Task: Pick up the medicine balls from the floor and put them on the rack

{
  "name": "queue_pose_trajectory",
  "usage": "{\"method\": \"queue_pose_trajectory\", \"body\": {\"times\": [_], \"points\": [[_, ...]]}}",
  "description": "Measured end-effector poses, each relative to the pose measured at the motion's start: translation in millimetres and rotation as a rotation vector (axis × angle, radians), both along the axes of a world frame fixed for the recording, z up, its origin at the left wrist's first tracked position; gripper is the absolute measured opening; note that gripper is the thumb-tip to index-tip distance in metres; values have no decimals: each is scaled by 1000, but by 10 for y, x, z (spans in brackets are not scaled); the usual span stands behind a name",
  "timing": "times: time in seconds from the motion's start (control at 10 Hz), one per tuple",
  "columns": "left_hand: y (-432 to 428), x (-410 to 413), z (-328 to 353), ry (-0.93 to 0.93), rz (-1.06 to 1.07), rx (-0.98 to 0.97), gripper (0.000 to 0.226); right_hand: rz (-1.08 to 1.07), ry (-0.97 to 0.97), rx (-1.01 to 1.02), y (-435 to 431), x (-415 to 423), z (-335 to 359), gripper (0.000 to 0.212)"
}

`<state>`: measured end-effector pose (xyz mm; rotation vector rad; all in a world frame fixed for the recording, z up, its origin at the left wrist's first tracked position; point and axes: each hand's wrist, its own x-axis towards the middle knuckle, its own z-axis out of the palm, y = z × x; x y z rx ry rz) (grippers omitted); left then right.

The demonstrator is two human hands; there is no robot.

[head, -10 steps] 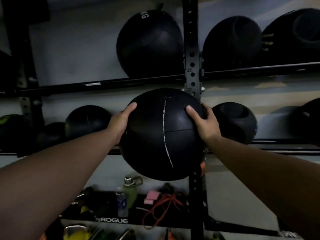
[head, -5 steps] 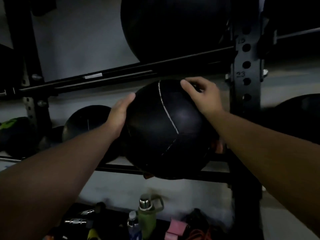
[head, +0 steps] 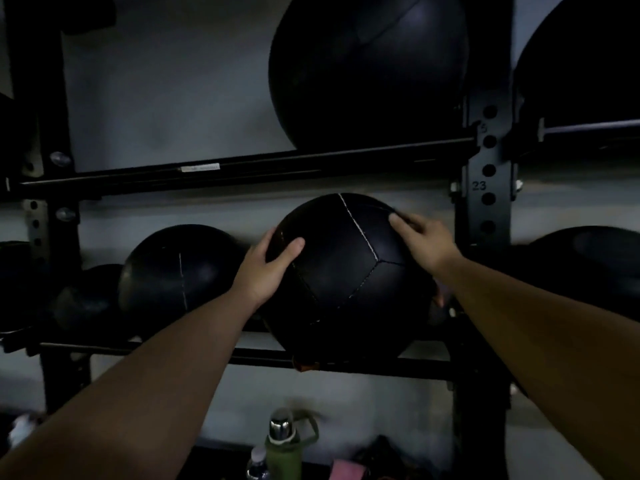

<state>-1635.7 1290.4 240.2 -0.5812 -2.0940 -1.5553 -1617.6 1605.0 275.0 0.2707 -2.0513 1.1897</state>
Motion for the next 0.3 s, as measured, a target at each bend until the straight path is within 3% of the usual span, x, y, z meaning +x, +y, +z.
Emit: {"method": "queue_pose_trajectory", "body": {"times": [0.1, 0.3], "points": [[-239, 231, -159, -57, -14, -50, 114, 13, -93, -55, -16, 514, -308, 49], [-876, 904, -248, -59, -26, -200, 96, -160, -99, -40, -267, 1793, -659, 33]]}}
